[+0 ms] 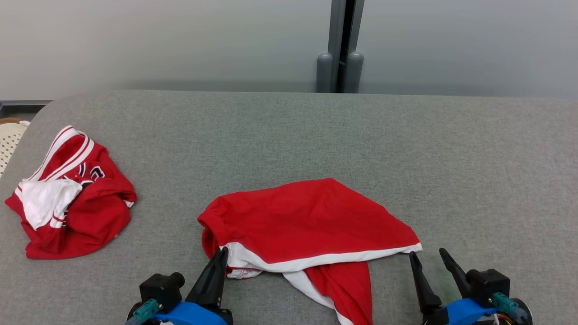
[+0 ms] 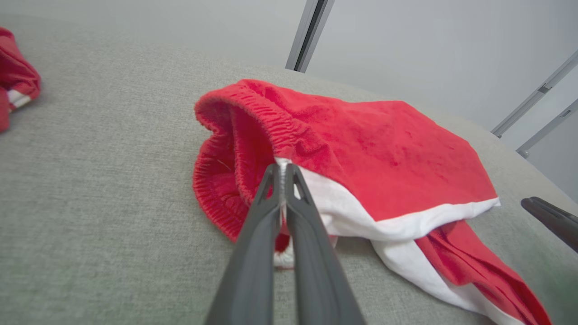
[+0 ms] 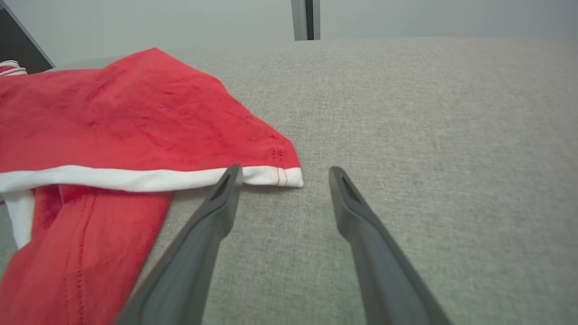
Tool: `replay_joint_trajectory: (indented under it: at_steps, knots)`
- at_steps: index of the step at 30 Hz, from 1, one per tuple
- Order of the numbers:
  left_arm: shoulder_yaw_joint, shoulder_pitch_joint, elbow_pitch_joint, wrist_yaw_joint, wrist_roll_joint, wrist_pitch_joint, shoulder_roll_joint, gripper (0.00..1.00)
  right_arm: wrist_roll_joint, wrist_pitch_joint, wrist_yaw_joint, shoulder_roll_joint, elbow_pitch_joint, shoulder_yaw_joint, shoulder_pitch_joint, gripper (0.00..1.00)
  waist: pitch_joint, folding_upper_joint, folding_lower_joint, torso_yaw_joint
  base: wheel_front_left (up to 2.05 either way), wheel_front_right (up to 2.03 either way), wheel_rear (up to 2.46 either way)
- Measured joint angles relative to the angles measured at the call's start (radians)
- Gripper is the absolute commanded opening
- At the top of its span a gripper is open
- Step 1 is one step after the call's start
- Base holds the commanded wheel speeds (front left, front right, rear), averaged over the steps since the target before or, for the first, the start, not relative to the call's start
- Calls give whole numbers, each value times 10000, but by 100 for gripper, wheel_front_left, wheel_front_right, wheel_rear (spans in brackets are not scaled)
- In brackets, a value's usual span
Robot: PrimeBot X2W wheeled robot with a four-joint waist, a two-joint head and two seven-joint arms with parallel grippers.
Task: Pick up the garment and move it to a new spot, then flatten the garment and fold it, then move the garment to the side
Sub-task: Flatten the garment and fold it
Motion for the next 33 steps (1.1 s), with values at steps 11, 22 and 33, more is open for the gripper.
replay_joint_trajectory:
  at_steps: [11,22,33]
  knots:
    - [-397,-88,-92,0,-165,0,190,0,322,0,0,-4,1103,-81,-783,100,107,0,0,229,0,0,0]
    - [-650,-181,-142,0,-188,0,215,0,685,-21,-2,-19,2771,199,-1726,0,218,0,0,424,0,0,0]
    - [-230,-223,-961,0,109,0,284,0,997,0,0,4,1055,-48,-1569,0,-32,0,0,386,0,0,0]
